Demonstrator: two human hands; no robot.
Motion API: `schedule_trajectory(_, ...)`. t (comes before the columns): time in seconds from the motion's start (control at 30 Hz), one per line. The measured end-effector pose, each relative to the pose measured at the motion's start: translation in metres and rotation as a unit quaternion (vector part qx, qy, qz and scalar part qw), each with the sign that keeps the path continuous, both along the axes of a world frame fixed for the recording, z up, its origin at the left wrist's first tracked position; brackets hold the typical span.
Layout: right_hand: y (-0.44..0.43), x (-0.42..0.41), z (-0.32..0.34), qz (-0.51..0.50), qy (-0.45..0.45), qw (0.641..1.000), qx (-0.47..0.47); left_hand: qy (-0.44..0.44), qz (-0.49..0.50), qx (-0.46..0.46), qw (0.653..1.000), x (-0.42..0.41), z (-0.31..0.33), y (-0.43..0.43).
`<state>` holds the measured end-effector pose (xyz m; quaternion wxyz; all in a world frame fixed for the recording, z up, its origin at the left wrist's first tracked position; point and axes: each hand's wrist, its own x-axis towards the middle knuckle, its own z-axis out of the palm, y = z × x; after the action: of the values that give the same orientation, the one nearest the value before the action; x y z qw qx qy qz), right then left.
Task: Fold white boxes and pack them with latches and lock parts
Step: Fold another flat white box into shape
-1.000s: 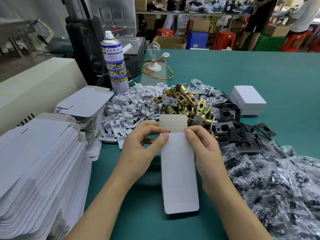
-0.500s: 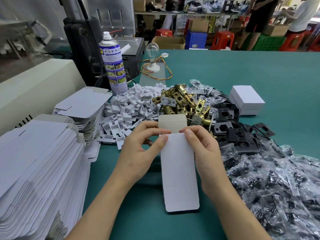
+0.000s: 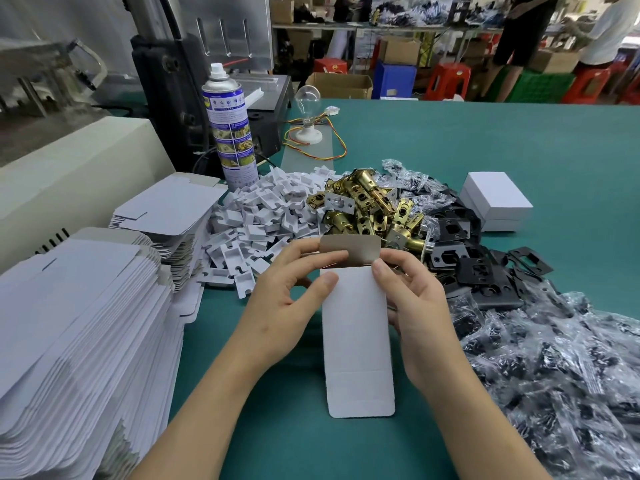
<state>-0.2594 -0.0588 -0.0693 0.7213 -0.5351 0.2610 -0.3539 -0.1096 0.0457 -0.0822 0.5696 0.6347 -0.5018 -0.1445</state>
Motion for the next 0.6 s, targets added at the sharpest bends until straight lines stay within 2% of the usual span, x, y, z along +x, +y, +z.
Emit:
schedule_trajectory(0.23, 0.0011, -0.0007, 0.0019, 0.011, -0.023, 1.0, -0.017, 0.135, -0.008, -0.085, 0.987, -0.0013, -0.0044, -0.0003)
schedule_trajectory(0.3, 0.0019, -0.0005, 0.0021, 0.014, -0.026, 0.999, -0.017, 0.132, -0.012, -0.084, 0.988, -0.0019, -0.002, 0.0001)
schedule_trajectory(0.47, 0.0027, -0.0005, 0.0033, 0.038, -0.042, 0.998, -0.031, 0.055, -0.025, -0.067, 0.996, 0.0019, 0.0001, 0.0012)
schedule_trajectory(0.6, 0.0027, -0.0001, 0.0007, 0.062, -0.009, 0.997, -0.05, 0.054, -0.017, -0.049, 0.997, 0.0065, 0.0018, 0.0037)
